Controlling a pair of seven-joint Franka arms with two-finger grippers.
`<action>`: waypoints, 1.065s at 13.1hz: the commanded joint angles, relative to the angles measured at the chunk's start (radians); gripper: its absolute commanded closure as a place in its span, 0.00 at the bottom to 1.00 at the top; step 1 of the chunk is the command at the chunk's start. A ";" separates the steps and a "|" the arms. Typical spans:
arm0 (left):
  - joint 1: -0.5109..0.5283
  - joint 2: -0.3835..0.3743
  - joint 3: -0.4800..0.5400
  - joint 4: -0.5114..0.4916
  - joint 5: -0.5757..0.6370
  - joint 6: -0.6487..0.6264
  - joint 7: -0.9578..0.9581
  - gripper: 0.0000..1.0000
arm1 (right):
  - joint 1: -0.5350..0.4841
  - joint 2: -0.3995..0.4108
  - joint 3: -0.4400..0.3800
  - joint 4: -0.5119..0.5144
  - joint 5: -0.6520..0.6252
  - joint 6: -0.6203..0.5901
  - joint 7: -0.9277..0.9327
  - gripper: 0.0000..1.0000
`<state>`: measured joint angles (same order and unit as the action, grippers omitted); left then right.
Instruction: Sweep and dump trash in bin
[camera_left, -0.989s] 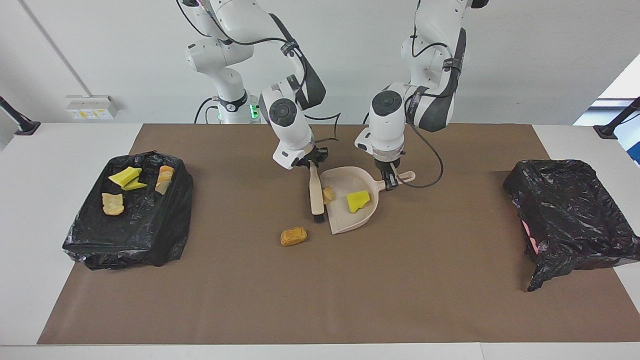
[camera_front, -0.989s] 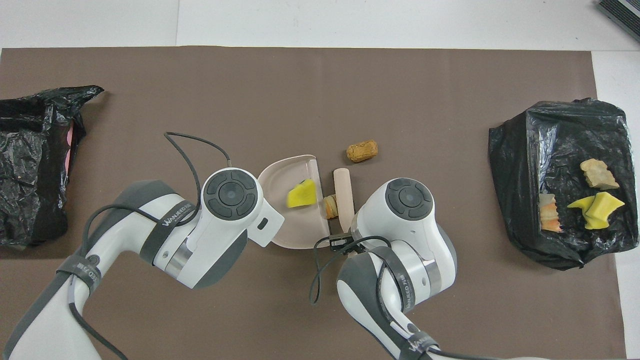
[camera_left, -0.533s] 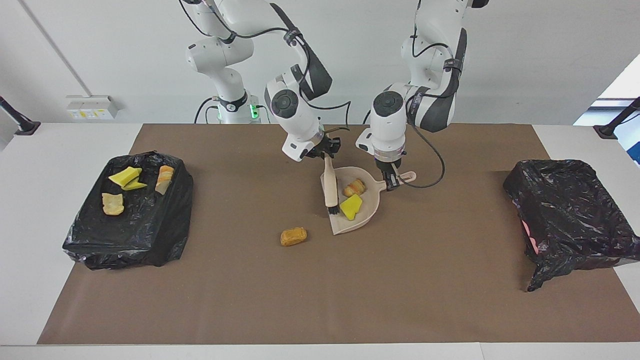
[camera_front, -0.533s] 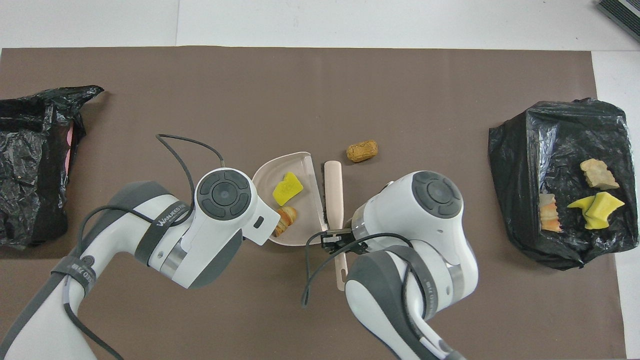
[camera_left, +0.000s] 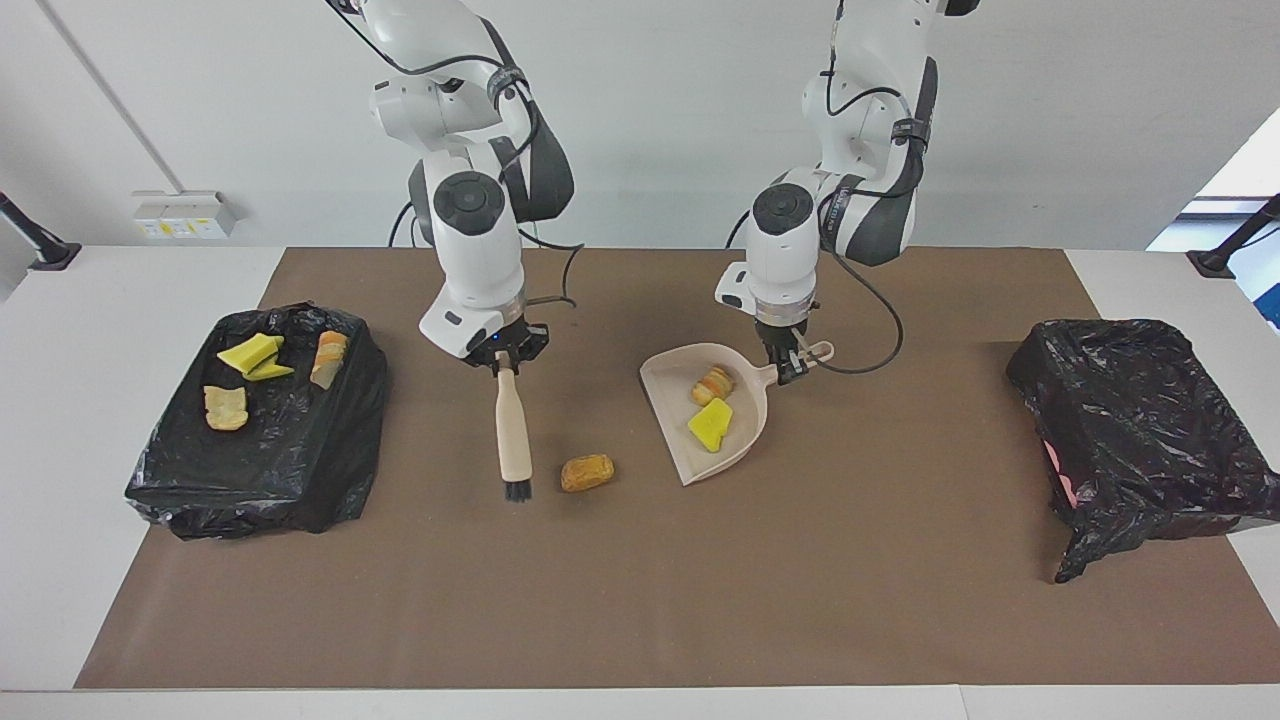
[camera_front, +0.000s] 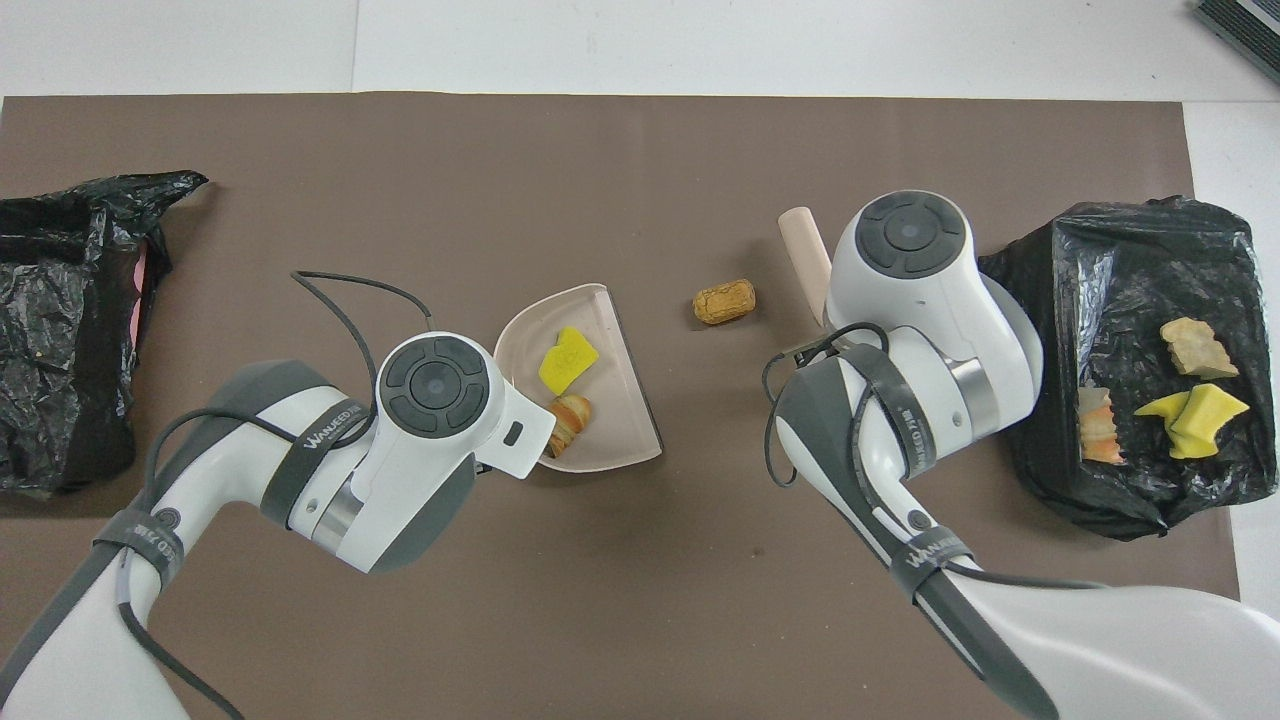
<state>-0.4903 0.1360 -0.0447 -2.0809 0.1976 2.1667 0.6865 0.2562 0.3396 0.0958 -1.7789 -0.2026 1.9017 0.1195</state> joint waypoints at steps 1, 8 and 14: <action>0.009 -0.024 -0.004 -0.034 -0.006 0.038 -0.016 1.00 | 0.031 0.006 0.012 -0.022 0.038 -0.021 -0.029 1.00; 0.018 -0.024 -0.004 -0.038 -0.006 0.036 -0.015 1.00 | 0.070 -0.062 0.054 -0.105 0.628 -0.122 -0.163 1.00; 0.052 -0.016 -0.003 -0.018 -0.006 0.036 0.109 1.00 | 0.066 -0.218 0.044 -0.093 0.619 -0.180 0.099 1.00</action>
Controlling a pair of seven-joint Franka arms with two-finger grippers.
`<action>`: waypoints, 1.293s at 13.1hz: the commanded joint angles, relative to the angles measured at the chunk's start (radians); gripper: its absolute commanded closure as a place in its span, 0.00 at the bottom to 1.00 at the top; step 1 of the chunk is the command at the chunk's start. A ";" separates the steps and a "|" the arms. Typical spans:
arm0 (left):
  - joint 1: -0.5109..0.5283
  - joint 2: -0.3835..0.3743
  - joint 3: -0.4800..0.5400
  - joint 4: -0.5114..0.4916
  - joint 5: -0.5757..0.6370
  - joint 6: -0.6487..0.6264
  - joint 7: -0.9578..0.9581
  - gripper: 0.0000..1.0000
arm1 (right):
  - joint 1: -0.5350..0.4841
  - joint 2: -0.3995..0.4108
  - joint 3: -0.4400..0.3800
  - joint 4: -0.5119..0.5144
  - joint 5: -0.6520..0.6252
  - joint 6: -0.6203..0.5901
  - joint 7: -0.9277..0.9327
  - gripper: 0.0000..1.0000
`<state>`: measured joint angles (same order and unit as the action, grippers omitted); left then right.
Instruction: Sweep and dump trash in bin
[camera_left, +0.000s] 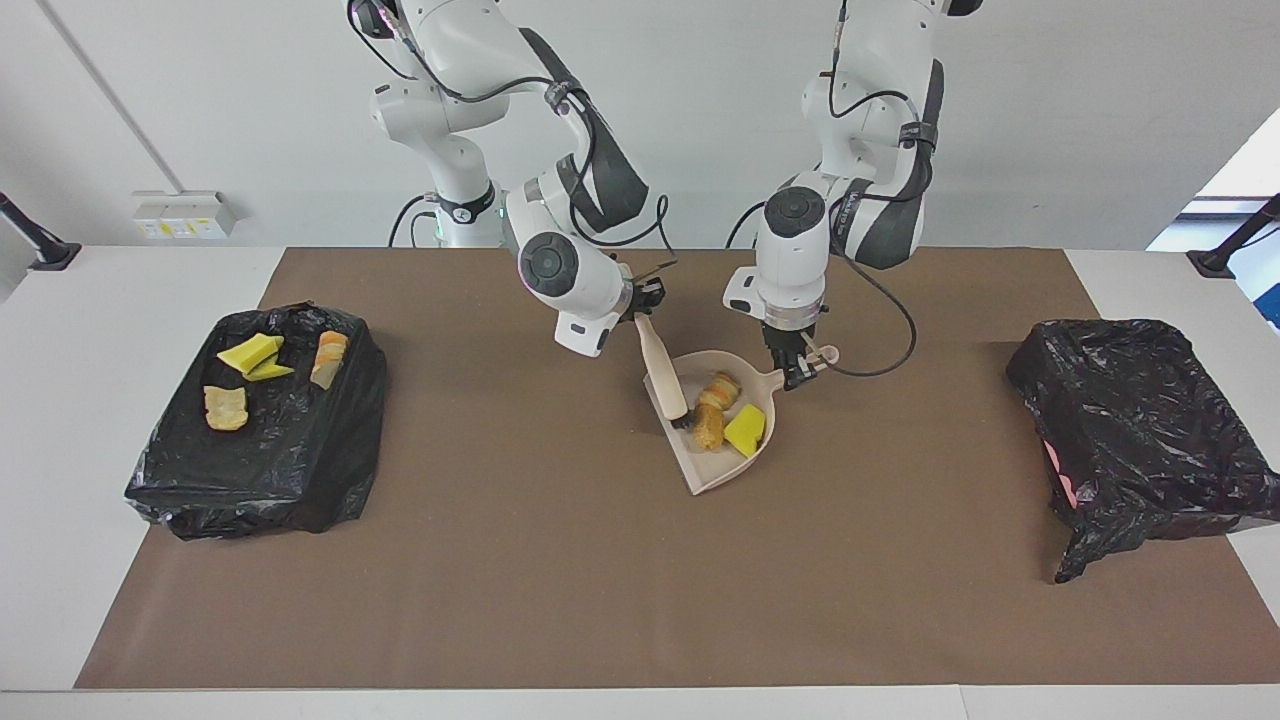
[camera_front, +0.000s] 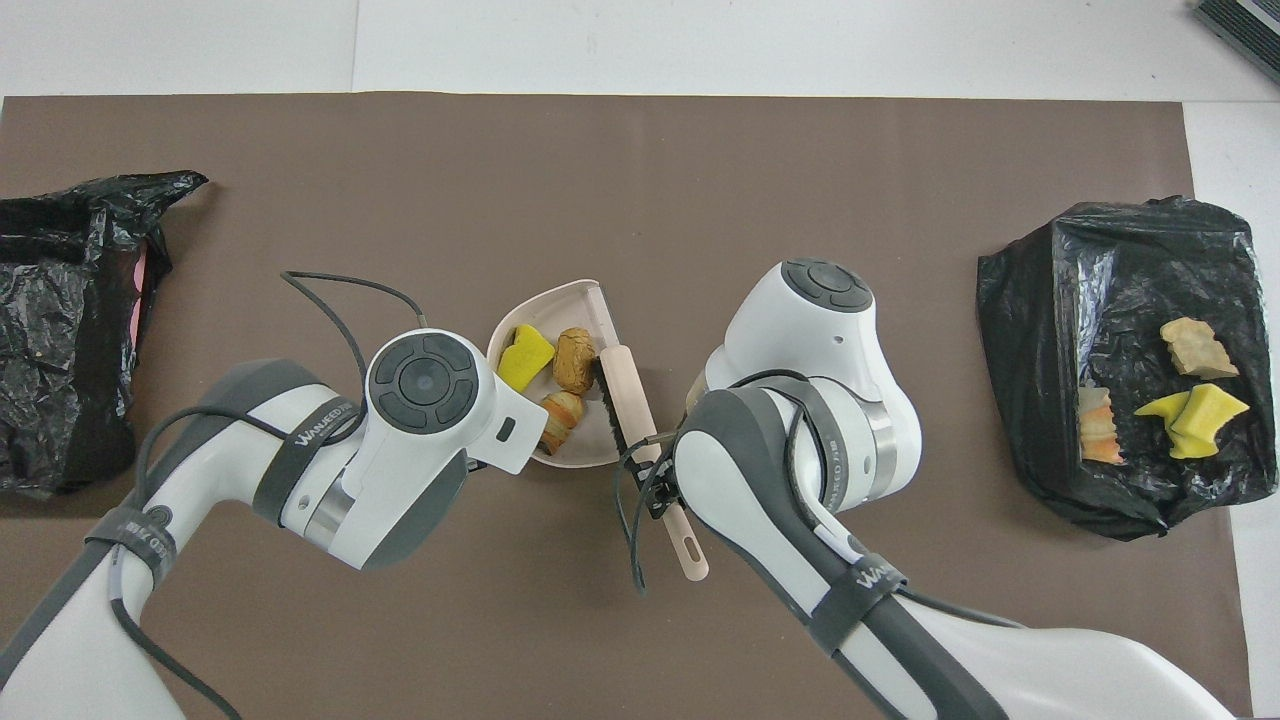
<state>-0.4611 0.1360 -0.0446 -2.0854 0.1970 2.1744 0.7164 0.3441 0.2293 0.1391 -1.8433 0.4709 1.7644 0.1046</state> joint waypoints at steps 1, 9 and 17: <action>0.045 -0.018 -0.003 -0.004 -0.005 0.027 0.119 1.00 | -0.040 -0.145 0.002 -0.028 -0.090 -0.078 0.176 1.00; 0.299 -0.148 -0.005 0.015 -0.051 -0.053 0.487 1.00 | 0.159 -0.398 0.011 -0.325 -0.068 0.007 0.495 1.00; 0.752 -0.090 0.008 0.270 -0.156 -0.237 1.041 1.00 | 0.426 -0.254 0.011 -0.470 -0.055 0.446 0.653 1.00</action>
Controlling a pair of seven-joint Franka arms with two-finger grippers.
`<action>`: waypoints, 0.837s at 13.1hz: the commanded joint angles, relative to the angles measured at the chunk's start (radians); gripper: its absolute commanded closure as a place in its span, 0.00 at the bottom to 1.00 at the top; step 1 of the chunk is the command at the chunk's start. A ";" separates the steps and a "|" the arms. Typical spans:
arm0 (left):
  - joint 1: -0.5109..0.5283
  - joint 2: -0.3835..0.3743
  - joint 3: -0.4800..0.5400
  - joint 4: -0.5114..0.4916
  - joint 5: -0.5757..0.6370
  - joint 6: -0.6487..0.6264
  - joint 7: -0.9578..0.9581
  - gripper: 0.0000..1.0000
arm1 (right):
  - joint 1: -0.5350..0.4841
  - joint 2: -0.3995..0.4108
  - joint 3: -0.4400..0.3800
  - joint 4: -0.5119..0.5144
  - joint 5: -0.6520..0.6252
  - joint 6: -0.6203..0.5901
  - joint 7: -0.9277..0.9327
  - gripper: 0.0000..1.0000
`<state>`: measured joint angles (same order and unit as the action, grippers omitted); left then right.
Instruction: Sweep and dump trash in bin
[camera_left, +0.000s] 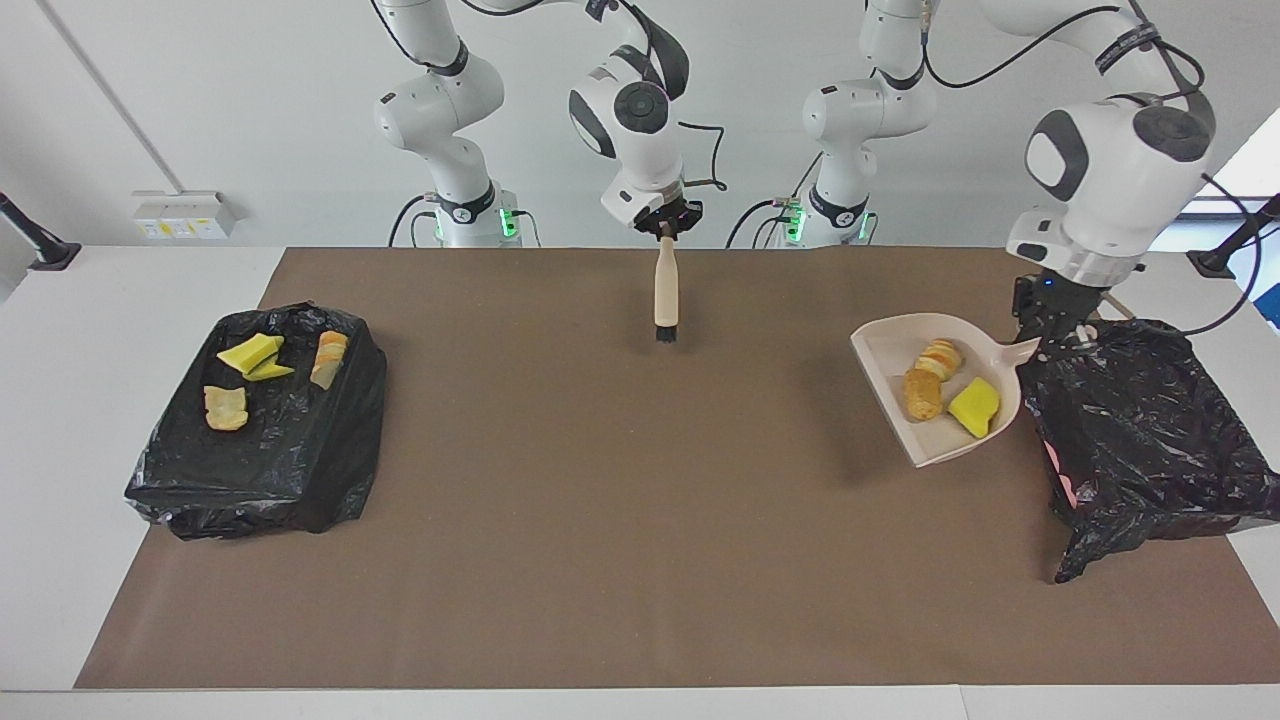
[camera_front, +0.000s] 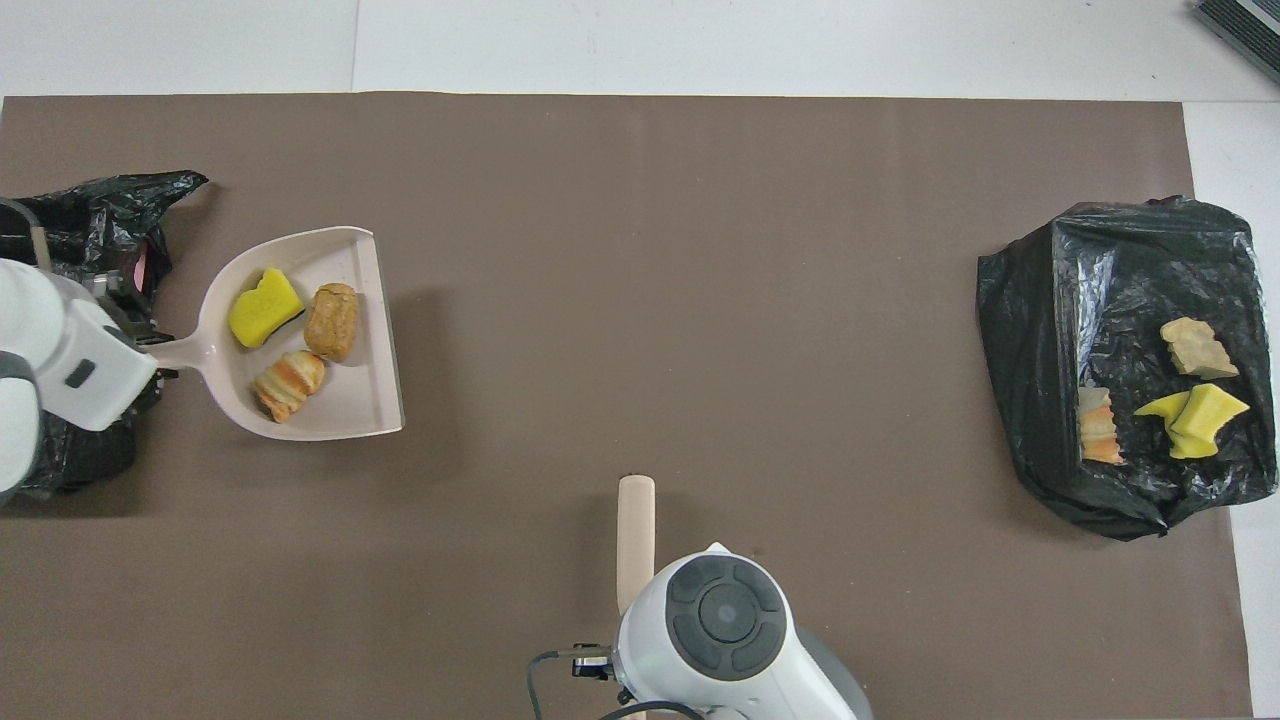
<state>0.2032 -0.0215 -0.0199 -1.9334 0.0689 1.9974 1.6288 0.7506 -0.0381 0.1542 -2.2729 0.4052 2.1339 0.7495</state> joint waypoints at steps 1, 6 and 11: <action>0.113 0.093 -0.015 0.175 -0.027 -0.065 0.245 1.00 | 0.021 0.006 -0.004 -0.059 0.009 0.084 -0.007 1.00; 0.245 0.205 -0.006 0.353 0.162 -0.036 0.384 1.00 | 0.042 0.007 -0.004 -0.088 0.007 0.096 -0.050 1.00; 0.249 0.229 0.004 0.357 0.470 0.145 0.292 1.00 | 0.072 0.004 -0.004 -0.106 -0.046 0.110 -0.056 1.00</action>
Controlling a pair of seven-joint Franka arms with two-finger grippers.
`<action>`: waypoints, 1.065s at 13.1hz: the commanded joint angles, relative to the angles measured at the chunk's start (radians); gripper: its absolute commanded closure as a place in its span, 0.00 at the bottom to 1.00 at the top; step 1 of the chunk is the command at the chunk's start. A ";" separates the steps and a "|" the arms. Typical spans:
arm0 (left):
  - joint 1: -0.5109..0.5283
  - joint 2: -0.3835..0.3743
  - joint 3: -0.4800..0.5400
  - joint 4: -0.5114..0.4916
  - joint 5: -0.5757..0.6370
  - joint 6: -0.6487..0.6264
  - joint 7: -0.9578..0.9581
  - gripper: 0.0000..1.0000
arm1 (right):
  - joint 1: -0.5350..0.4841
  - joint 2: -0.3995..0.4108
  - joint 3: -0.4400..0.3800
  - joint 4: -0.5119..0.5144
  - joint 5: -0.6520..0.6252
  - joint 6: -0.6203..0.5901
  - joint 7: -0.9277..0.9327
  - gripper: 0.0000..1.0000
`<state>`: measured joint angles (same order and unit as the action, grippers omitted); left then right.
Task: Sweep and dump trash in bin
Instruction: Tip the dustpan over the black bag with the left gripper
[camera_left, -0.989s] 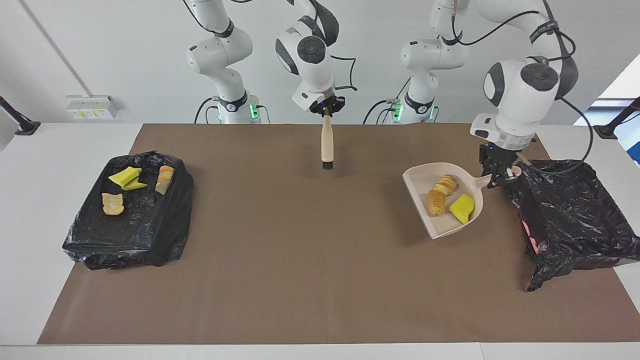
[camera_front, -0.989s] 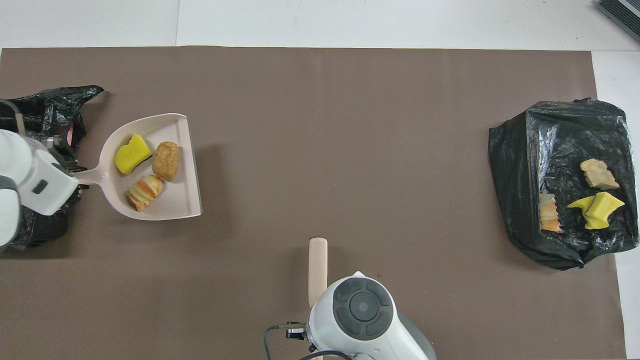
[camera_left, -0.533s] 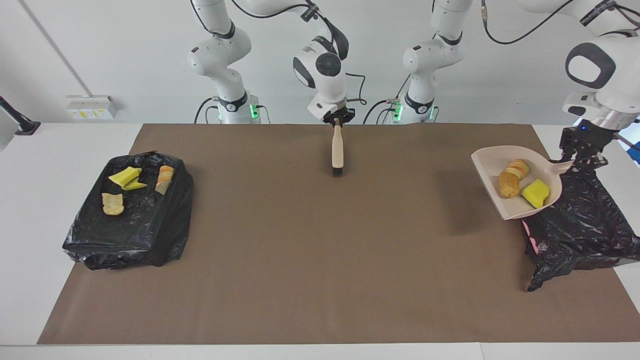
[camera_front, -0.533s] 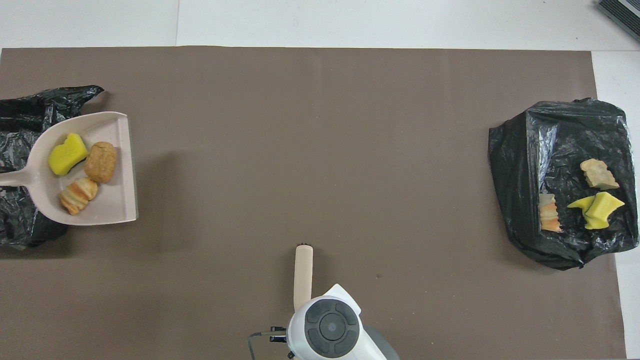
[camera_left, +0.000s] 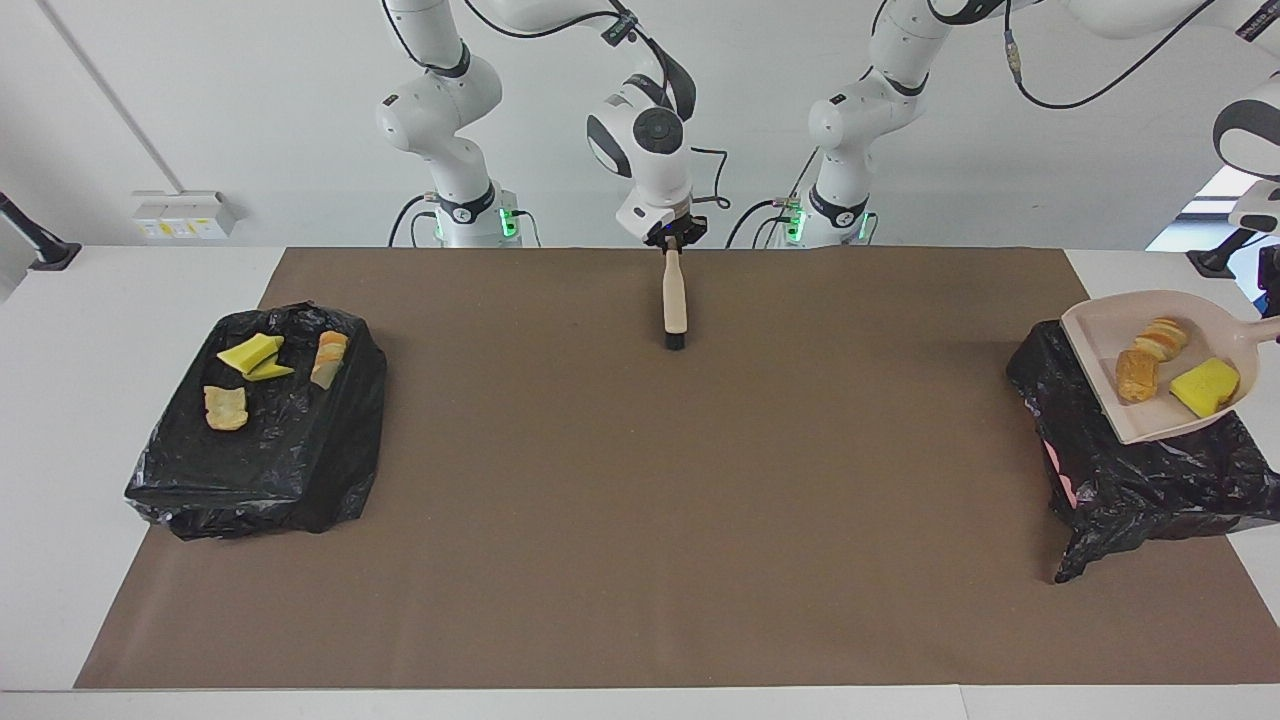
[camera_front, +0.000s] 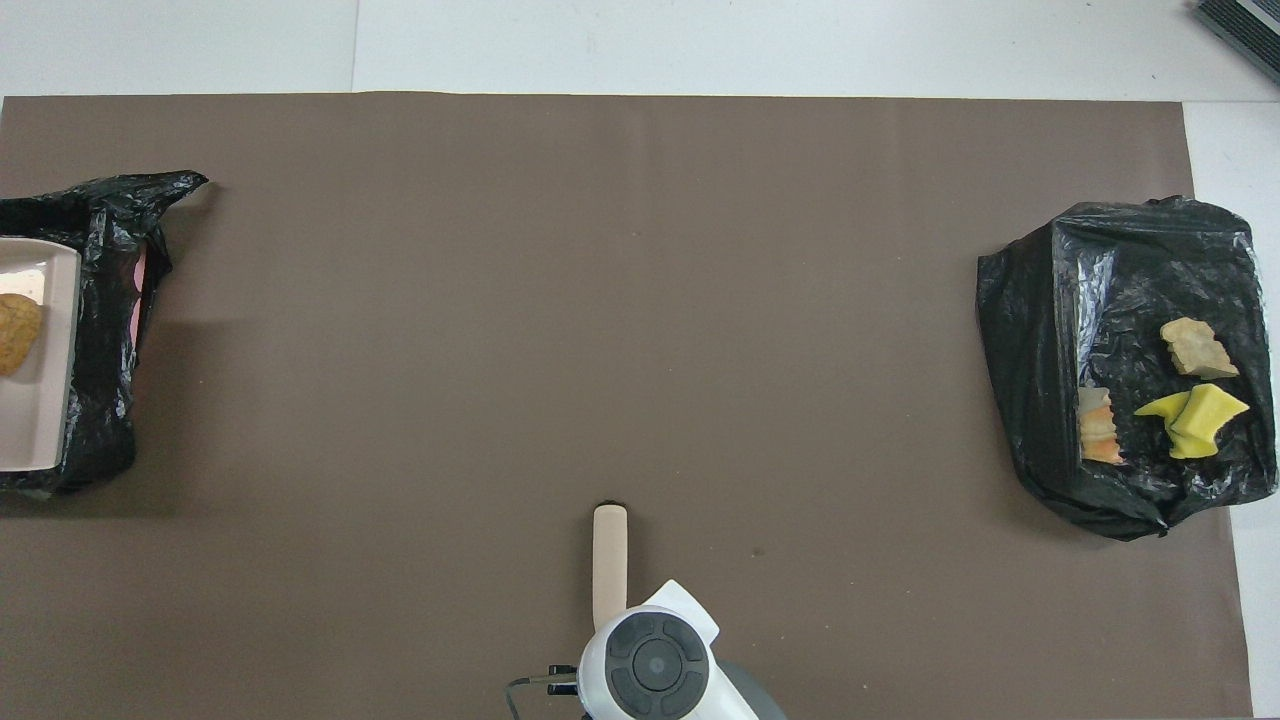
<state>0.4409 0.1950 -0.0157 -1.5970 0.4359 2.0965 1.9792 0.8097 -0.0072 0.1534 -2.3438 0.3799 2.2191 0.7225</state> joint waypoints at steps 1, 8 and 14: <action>0.010 0.009 0.000 0.003 0.157 0.053 -0.121 1.00 | 0.013 -0.027 -0.003 -0.035 -0.021 0.024 -0.020 1.00; -0.024 -0.006 0.000 -0.075 0.633 0.097 -0.461 1.00 | -0.009 0.013 -0.005 0.017 -0.018 0.022 -0.009 0.00; -0.039 -0.055 -0.015 -0.067 0.637 0.076 -0.370 1.00 | -0.141 0.009 -0.014 0.122 -0.038 -0.013 -0.020 0.00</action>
<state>0.4215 0.1744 -0.0351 -1.6530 1.0883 2.1840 1.5722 0.7219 -0.0023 0.1398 -2.2581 0.3646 2.2253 0.7223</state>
